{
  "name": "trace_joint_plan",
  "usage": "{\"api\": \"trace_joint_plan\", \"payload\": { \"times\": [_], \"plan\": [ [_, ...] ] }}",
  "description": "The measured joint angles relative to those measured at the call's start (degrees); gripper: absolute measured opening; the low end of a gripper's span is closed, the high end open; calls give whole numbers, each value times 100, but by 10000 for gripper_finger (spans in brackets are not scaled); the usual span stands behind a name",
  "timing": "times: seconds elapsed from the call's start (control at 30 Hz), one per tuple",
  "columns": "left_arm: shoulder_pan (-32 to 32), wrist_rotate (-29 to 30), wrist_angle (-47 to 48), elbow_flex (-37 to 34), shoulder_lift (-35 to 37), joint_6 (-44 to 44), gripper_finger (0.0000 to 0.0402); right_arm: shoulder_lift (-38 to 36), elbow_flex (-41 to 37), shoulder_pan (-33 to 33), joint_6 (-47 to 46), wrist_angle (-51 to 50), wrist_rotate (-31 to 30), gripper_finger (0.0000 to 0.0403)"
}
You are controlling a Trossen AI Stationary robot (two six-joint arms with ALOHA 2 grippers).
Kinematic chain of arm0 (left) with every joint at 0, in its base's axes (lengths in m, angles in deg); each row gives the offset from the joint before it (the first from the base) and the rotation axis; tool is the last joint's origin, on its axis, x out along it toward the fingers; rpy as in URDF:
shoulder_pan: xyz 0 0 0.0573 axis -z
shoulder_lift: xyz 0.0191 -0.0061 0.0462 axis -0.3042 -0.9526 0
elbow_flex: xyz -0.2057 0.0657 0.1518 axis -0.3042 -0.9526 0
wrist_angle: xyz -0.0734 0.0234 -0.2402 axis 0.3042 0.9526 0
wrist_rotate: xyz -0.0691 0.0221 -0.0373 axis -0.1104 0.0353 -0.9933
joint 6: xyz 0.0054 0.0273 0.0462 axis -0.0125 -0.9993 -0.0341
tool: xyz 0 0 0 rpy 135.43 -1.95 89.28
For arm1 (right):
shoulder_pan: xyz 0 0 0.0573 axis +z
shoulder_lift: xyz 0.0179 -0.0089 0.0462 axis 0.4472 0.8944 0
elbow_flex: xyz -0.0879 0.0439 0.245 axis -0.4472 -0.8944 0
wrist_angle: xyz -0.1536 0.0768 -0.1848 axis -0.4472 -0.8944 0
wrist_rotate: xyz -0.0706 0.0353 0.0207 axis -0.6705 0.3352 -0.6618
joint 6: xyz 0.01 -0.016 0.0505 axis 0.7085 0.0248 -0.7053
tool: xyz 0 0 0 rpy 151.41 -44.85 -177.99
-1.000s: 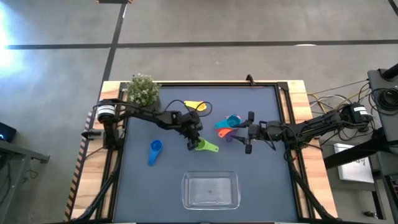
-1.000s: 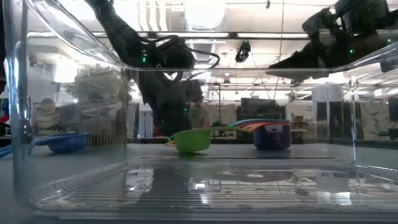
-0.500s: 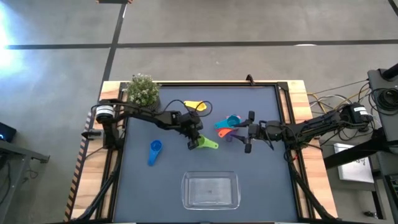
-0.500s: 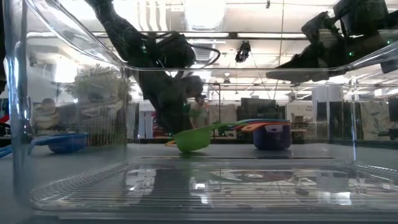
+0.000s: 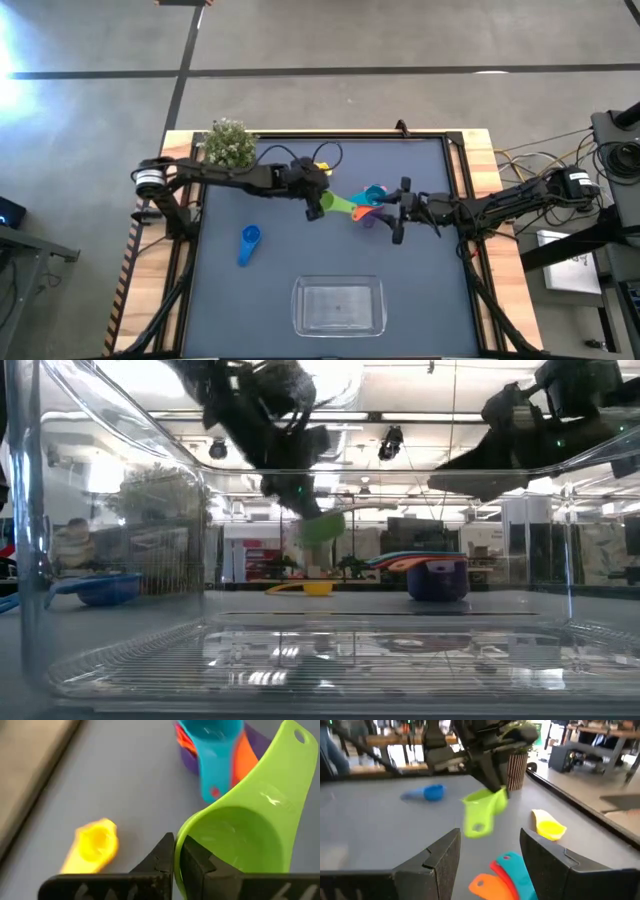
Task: Nest measuring cups in basket
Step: Stack the green measuring cup on the light blue measuring cup
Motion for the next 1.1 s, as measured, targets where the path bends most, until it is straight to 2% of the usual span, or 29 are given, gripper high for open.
{"api": "trace_joint_plan", "payload": {
  "times": [0.2, 0.37, 0.7, 1.1],
  "plan": [
    [10, 562, 32, 488, -170, -191, 1, 0, 150, -136, -1201, 33, -9, 194],
    [11, 639, -73, 661, -210, -209, 0, 0, 155, -222, -1755, 32, -7, 194],
    [108, 633, -248, 649, -210, -206, 0, 0, 142, -453, -2456, 35, 4, 194],
    [240, 628, -483, 654, -210, -159, 0, 0, 124, -547, -2711, 156, 218, 193]
  ]
}}
